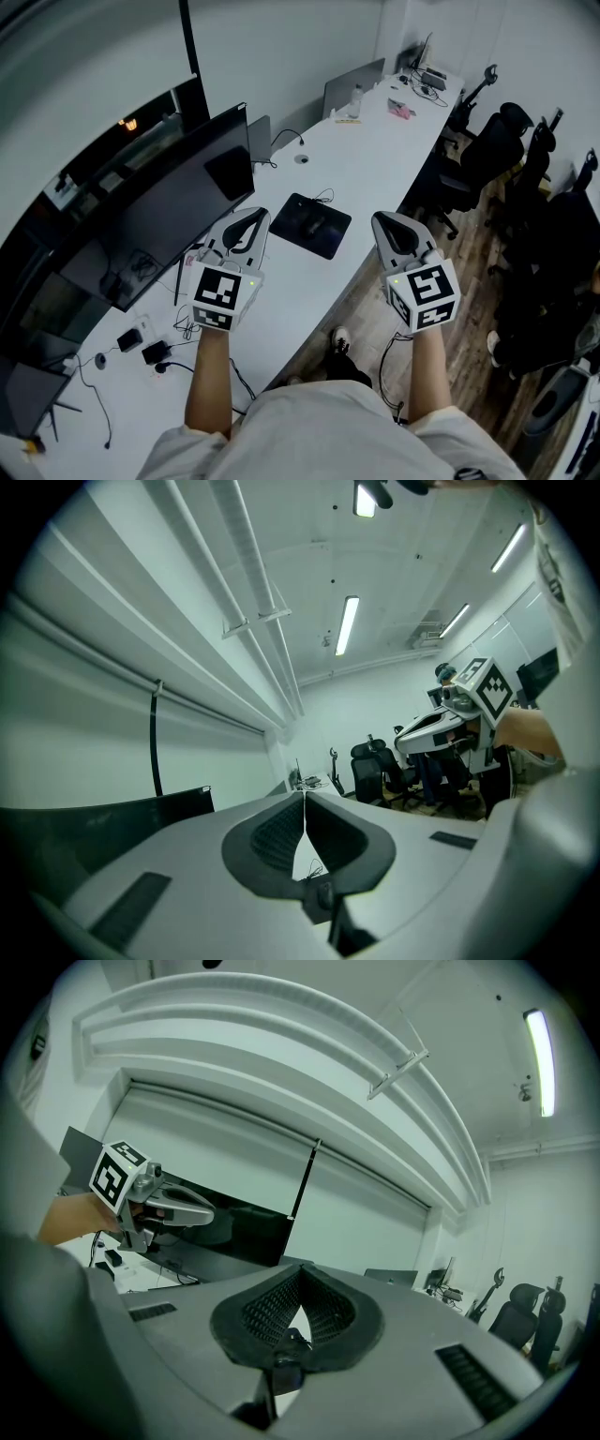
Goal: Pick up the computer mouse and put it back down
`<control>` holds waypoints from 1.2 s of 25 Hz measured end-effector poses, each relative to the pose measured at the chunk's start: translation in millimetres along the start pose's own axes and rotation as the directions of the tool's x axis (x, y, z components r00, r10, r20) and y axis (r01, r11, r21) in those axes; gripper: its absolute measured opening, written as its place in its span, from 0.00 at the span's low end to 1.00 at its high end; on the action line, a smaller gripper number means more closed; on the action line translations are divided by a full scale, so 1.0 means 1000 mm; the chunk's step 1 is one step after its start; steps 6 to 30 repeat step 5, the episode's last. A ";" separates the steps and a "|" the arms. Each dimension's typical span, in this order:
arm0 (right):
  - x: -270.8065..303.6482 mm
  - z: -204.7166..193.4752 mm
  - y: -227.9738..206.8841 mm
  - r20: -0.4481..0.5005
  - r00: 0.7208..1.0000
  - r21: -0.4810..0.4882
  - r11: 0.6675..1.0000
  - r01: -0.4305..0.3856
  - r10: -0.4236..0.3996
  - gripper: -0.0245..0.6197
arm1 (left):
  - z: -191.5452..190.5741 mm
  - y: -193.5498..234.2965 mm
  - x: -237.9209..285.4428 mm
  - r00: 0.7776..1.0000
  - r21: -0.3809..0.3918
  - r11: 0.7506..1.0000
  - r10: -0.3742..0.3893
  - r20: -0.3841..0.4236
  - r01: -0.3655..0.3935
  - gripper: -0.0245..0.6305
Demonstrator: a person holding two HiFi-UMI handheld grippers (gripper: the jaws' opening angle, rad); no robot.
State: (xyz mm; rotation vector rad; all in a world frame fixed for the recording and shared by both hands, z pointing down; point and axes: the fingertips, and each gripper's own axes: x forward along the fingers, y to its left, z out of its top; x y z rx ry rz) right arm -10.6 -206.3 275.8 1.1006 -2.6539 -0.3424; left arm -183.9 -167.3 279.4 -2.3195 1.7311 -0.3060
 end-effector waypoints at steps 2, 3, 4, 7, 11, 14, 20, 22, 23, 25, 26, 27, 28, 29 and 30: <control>0.001 0.000 -0.001 -0.001 1.000 0.000 1.000 0.001 -0.001 0.06 | -0.001 0.000 0.001 1.000 0.001 1.000 -0.003 -0.003 0.003 0.07; 0.002 0.000 -0.001 -0.001 1.000 0.000 1.000 0.002 -0.002 0.06 | -0.002 0.000 0.002 1.000 0.001 1.000 -0.004 -0.004 0.004 0.07; 0.002 -0.001 -0.002 -0.001 1.000 0.000 1.000 0.002 -0.002 0.06 | -0.002 0.000 0.002 1.000 0.001 1.000 -0.005 -0.005 0.005 0.07; 0.003 -0.001 -0.002 0.000 1.000 0.000 1.000 0.003 -0.003 0.06 | -0.003 0.000 0.003 1.000 0.001 1.000 -0.006 -0.006 0.006 0.07; 0.003 -0.001 -0.002 0.000 1.000 0.000 1.000 0.003 -0.003 0.06 | -0.003 0.000 0.003 1.000 0.001 1.000 -0.006 -0.006 0.006 0.07; 0.003 -0.001 -0.002 0.000 1.000 0.000 1.000 0.003 -0.003 0.06 | -0.003 0.000 0.003 1.000 0.001 1.000 -0.006 -0.006 0.006 0.07; 0.003 -0.001 -0.002 0.000 1.000 0.000 1.000 0.003 -0.003 0.06 | -0.003 0.000 0.003 1.000 0.001 1.000 -0.006 -0.006 0.006 0.07; 0.003 -0.001 -0.002 0.000 1.000 0.000 1.000 0.003 -0.003 0.06 | -0.003 0.000 0.003 1.000 0.001 1.000 -0.006 -0.006 0.006 0.07; 0.003 -0.001 -0.002 0.000 1.000 0.000 1.000 0.003 -0.003 0.06 | -0.003 0.000 0.003 1.000 0.001 1.000 -0.006 -0.006 0.006 0.07; 0.003 -0.001 -0.002 0.000 1.000 0.000 1.000 0.003 -0.003 0.06 | -0.003 0.000 0.003 1.000 0.001 1.000 -0.006 -0.006 0.006 0.07; 0.003 -0.001 -0.002 0.000 1.000 0.000 1.000 0.003 -0.003 0.06 | -0.003 0.000 0.003 1.000 0.001 1.000 -0.006 -0.006 0.006 0.07; 0.003 -0.001 -0.002 0.000 1.000 0.000 1.000 0.003 -0.003 0.06 | -0.003 0.000 0.003 1.000 0.001 1.000 -0.006 -0.006 0.006 0.07; 0.003 -0.001 -0.002 0.000 1.000 0.000 1.000 0.003 -0.003 0.06 | -0.003 0.000 0.003 1.000 0.001 1.000 -0.006 -0.006 0.006 0.07; 0.003 -0.001 -0.002 0.000 1.000 0.000 1.000 0.003 -0.003 0.06 | -0.003 0.000 0.003 1.000 0.001 1.000 -0.006 -0.006 0.006 0.07; 0.003 -0.001 -0.002 0.000 1.000 0.000 1.000 0.003 -0.003 0.06 | -0.003 0.000 0.003 1.000 0.001 1.000 -0.006 -0.006 0.006 0.07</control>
